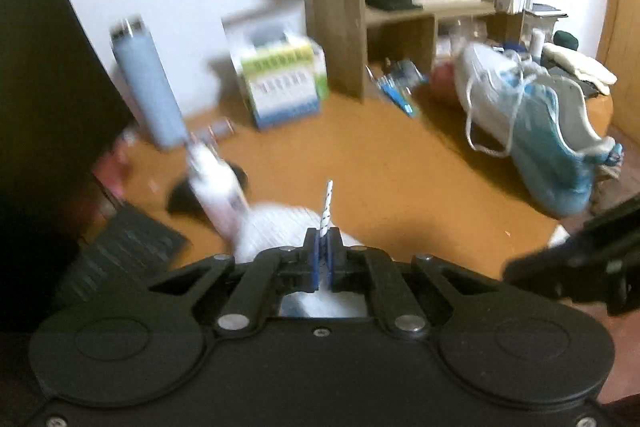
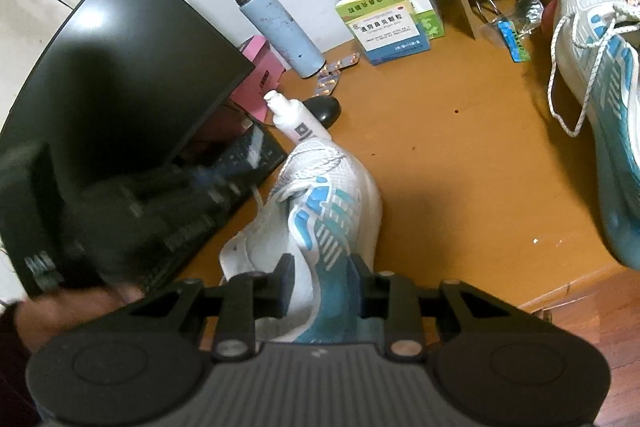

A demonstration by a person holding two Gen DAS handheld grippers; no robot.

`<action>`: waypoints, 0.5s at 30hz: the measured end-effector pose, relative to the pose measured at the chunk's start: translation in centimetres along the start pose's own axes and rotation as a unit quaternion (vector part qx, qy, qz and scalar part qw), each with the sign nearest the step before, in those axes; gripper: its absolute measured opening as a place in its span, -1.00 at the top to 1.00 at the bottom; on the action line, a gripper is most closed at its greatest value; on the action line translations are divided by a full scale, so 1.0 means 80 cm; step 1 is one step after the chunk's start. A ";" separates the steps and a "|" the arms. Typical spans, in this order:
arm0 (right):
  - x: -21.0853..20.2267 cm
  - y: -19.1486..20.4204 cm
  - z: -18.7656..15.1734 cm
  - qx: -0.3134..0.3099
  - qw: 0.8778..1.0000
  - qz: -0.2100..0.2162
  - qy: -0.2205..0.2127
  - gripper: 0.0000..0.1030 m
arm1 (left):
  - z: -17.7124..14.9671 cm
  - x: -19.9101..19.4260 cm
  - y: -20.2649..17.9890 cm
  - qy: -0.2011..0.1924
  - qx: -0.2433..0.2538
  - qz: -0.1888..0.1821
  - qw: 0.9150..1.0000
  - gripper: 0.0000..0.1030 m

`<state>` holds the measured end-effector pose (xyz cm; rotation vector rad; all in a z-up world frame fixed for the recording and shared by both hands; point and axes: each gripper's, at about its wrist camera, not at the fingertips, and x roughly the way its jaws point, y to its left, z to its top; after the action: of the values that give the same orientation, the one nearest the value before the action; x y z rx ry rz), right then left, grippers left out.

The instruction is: Lace up shoes with both hands

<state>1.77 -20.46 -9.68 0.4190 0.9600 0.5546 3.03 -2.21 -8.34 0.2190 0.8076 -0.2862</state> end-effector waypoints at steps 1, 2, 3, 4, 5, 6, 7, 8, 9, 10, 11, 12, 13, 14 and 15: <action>0.002 -0.002 0.001 0.003 1.000 0.000 0.002 0.40 | -0.002 0.003 -0.001 0.006 -0.003 0.000 1.000 0.98; 0.004 -0.005 0.001 0.006 1.000 0.000 0.004 0.40 | -0.004 0.006 -0.002 0.018 -0.011 -0.002 1.000 0.98; 0.005 -0.007 0.002 0.008 1.000 0.001 0.006 0.40 | -0.006 0.009 -0.003 0.029 -0.017 -0.002 0.999 0.98; 0.006 -0.008 0.004 0.009 1.000 0.001 0.007 0.40 | -0.007 0.011 -0.006 0.038 -0.018 0.007 0.999 0.98; 0.008 -0.011 0.006 0.011 1.000 0.002 0.008 0.40 | -0.006 0.012 -0.008 0.042 -0.017 0.019 0.999 0.98; 0.010 -0.013 0.008 0.013 1.000 0.002 0.010 0.40 | -0.005 0.014 -0.010 0.047 -0.016 0.030 0.998 0.98; 0.011 -0.015 0.009 0.014 1.000 0.002 0.011 0.40 | -0.003 0.019 -0.010 0.056 -0.020 0.035 0.998 0.98; 0.012 -0.016 0.011 0.013 1.000 0.003 0.013 0.40 | -0.003 0.027 -0.012 0.061 -0.020 0.041 0.997 0.98; 0.014 -0.016 0.013 0.012 1.000 0.004 0.015 0.40 | -0.004 0.032 -0.012 0.067 -0.026 0.044 0.996 0.98; 0.014 -0.017 0.014 0.010 1.000 0.005 0.017 0.40 | -0.005 0.036 -0.012 0.072 -0.031 0.048 0.996 0.98; 0.015 -0.017 0.015 0.008 1.000 0.006 0.019 0.40 | -0.005 0.038 -0.013 0.071 -0.030 0.053 0.996 0.98; 0.015 -0.017 0.017 0.005 1.000 0.006 0.020 0.40 | -0.005 0.039 -0.014 0.071 -0.028 0.057 0.995 0.98; 0.015 -0.017 0.017 0.003 1.000 0.006 0.021 0.40 | -0.005 0.041 -0.015 0.070 -0.027 0.062 0.995 0.98; 0.015 -0.018 0.018 0.001 1.000 0.005 0.022 0.40 | -0.005 0.046 -0.014 0.072 -0.028 0.064 0.995 0.98; 0.014 -0.019 0.019 0.002 1.000 0.003 0.024 0.40 | -0.004 0.051 -0.013 0.074 -0.030 0.066 0.995 0.98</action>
<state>3.96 -21.11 -10.53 0.4135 1.0053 0.5708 5.16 -3.76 -11.66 0.2387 0.9432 -0.1217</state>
